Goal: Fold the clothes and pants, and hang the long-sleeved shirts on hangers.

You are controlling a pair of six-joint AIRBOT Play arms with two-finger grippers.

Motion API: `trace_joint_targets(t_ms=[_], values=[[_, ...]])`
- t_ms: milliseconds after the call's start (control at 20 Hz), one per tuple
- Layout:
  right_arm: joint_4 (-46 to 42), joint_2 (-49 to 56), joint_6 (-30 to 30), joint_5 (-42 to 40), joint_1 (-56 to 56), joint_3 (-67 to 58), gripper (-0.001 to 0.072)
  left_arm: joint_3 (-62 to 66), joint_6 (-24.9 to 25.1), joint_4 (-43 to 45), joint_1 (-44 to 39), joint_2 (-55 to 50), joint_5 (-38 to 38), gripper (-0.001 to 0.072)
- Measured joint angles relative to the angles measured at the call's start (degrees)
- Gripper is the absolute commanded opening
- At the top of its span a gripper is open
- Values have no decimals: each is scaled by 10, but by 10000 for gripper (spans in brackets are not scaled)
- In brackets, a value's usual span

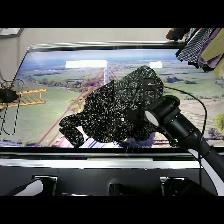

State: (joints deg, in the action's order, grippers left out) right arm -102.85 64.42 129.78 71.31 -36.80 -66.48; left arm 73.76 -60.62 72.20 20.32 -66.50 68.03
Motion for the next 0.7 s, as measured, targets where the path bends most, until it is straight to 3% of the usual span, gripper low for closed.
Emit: trace_joint_targets(t_ms=[350,700], values=[[-39,0,41,8,0,0,33,-196,14,19,-229,170,76,16],[-73,0,62,29,0,0,33,-288,48,35,-414,237,135,15]])
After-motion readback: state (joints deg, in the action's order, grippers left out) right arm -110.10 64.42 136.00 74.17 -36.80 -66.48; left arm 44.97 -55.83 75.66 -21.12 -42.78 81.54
